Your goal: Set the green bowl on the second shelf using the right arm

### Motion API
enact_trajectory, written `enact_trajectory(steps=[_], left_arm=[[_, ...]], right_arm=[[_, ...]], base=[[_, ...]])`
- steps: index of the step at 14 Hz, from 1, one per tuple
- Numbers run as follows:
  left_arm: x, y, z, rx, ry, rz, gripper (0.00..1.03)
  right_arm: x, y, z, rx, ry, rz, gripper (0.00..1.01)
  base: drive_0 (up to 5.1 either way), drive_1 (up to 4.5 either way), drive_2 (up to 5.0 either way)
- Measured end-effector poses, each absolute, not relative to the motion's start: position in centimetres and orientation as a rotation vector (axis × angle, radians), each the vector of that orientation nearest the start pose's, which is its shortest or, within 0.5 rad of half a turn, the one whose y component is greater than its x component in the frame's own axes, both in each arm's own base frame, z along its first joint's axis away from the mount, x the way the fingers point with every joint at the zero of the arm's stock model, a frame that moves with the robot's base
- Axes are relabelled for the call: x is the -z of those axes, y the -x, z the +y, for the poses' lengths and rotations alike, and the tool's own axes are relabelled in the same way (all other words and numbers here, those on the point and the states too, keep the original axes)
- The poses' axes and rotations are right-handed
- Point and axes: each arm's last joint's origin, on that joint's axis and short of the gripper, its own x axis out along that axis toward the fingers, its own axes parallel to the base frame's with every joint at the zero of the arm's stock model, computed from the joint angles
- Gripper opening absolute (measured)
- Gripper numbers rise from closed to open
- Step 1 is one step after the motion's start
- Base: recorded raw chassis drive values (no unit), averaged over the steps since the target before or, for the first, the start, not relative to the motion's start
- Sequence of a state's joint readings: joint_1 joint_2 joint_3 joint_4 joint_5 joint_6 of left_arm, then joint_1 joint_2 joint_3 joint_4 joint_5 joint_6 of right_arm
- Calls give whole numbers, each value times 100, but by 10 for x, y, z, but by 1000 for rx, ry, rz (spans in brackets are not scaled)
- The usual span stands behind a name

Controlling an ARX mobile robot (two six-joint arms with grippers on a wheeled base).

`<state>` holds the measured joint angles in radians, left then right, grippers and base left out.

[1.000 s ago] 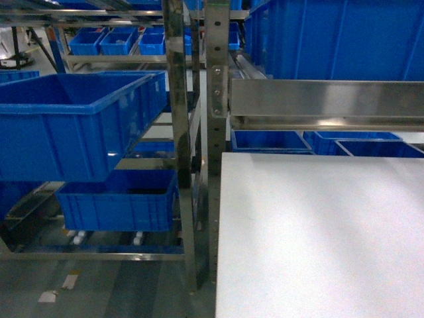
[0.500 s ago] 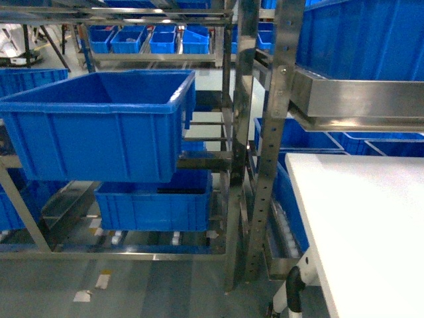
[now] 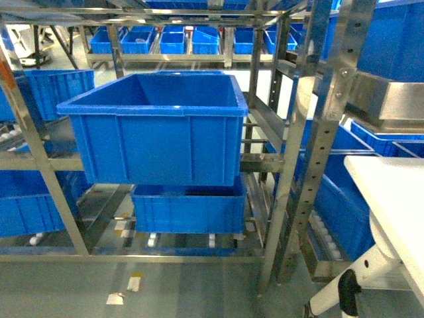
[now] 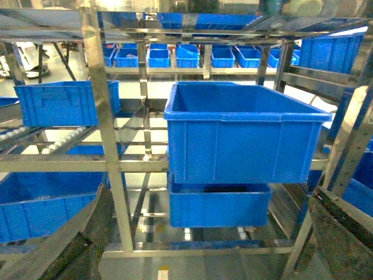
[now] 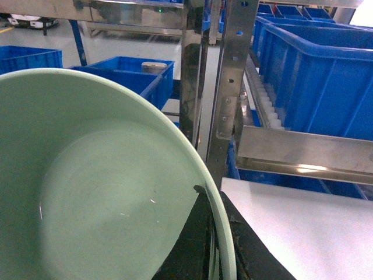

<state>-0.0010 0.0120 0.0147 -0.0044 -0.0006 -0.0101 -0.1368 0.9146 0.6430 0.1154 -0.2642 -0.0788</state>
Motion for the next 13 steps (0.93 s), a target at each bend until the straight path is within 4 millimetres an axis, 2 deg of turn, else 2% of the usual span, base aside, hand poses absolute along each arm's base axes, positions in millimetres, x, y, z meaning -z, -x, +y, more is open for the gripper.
enact_trajectory(steps=[13], left_arm=[[-167, -98, 0, 0, 10, 4, 98]], right_arm=[[-290, -205, -21, -132, 48, 146, 2]], base=[[-495, 241, 241]])
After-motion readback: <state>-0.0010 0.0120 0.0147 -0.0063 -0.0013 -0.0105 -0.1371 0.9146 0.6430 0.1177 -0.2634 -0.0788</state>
